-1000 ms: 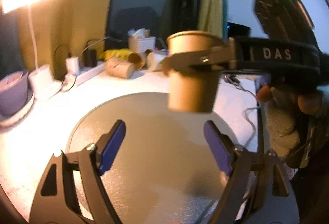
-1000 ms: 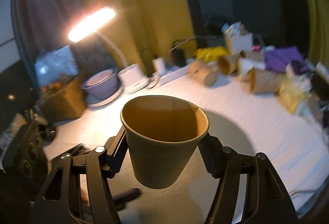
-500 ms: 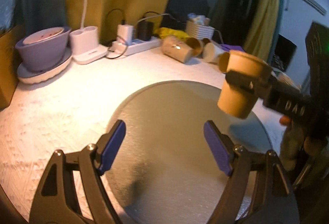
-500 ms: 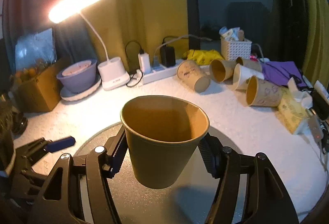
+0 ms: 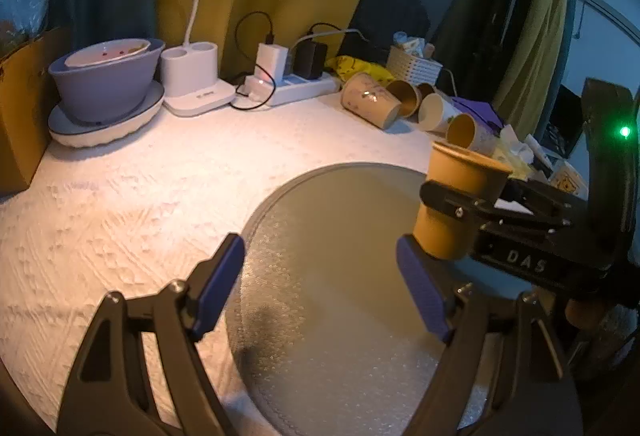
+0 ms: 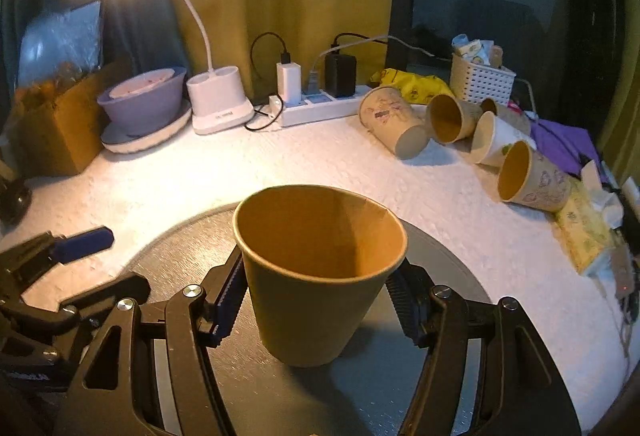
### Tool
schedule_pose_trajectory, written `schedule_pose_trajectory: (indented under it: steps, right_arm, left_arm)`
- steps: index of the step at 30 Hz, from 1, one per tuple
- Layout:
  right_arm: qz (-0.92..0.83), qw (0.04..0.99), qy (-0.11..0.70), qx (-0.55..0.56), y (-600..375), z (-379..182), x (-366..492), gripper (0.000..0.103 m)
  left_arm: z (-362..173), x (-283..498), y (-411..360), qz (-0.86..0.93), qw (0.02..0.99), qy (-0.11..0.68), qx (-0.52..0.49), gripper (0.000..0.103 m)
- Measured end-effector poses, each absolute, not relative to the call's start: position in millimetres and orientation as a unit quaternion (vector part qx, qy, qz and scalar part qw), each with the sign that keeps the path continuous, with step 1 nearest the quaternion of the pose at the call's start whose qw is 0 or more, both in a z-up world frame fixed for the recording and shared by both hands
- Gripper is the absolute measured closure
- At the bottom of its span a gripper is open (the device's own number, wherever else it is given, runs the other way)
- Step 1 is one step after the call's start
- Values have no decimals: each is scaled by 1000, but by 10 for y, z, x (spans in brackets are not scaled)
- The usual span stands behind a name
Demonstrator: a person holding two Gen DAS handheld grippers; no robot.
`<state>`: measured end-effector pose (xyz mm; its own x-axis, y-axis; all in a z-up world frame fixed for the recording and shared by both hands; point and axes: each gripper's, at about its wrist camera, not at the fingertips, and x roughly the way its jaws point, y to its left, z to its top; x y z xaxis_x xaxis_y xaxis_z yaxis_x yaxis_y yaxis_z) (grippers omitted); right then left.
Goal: Flip cup upright
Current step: 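Lower the upright tan cup onto the grey mat and open the right gripper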
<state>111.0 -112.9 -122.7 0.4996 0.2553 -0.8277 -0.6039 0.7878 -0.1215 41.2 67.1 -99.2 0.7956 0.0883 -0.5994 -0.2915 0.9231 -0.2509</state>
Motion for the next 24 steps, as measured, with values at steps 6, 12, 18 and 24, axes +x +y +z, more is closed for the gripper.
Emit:
schedule_pose_trajectory:
  steps: [6, 12, 18, 24]
  right_arm:
    - [251, 840, 430, -217, -1155, -1225, 1029, 33]
    - [247, 843, 422, -225, -1203, -1184, 946, 28]
    - [246, 843, 425, -221, -1278, -1139, 877, 28]
    - [244, 842, 429, -217, -1373, -1095, 759, 28]
  left_arm:
    - [-959, 382, 608, 100, 937, 297, -156, 24]
    - [-928, 360, 556, 100, 941, 291, -144, 24]
    - [-908, 353, 516, 99, 943, 286, -135, 24]
    - [-881, 343, 470, 103, 947, 280, -121, 23]
